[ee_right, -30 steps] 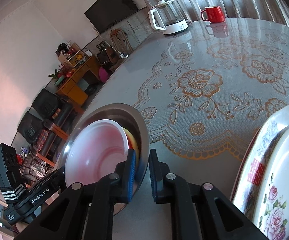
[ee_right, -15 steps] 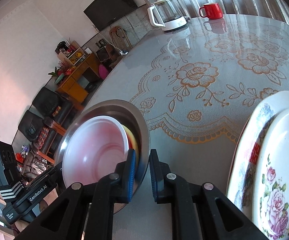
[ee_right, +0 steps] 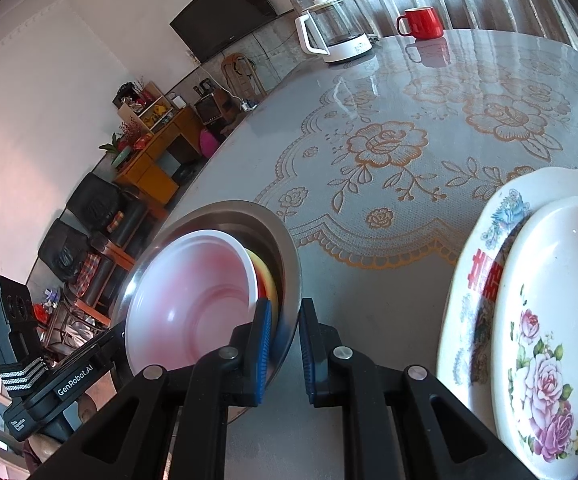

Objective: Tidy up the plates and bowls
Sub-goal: 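Lift the steel bowl with nested bowls toward the plate stack, then lower the steel bowl onto the rose-pattern plate with the right gripper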

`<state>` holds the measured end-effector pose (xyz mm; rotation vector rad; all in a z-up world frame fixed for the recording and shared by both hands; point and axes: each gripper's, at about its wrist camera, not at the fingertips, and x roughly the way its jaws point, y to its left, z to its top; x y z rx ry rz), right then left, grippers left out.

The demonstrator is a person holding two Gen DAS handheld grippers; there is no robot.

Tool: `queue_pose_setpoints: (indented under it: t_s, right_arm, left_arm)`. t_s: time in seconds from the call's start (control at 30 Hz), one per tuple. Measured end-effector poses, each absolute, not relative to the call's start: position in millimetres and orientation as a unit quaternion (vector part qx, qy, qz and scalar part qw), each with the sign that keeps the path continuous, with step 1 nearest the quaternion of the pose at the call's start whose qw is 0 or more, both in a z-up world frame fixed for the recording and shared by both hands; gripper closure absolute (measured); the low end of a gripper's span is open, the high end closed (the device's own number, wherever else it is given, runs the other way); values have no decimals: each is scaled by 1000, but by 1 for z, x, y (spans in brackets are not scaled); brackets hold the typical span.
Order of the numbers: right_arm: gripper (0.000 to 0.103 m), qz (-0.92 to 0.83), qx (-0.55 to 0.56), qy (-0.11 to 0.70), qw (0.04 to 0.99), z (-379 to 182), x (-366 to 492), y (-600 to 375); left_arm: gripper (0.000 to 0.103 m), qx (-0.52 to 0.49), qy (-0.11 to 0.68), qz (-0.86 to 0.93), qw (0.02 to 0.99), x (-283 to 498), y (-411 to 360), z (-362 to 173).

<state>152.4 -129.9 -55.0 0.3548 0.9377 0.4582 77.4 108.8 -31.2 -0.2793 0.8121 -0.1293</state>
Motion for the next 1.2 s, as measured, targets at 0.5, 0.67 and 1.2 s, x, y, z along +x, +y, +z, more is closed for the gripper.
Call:
queue_pose_setpoints:
  t_s: [0.5,0.67,1.2]
  right_arm:
    - [90,219,172,420,864,-40,141,-143]
    - [90,215,173,406,871,-30,135,-152]
    - [90,147,198,339,908,13,96,-233]
  left_arm:
    - [85,-136,375,-86,913,67,98,-14]
    - [85,-129,367,-100,916,66,87,-4]
    - [85,-91,351,-213,907,80,-4,39]
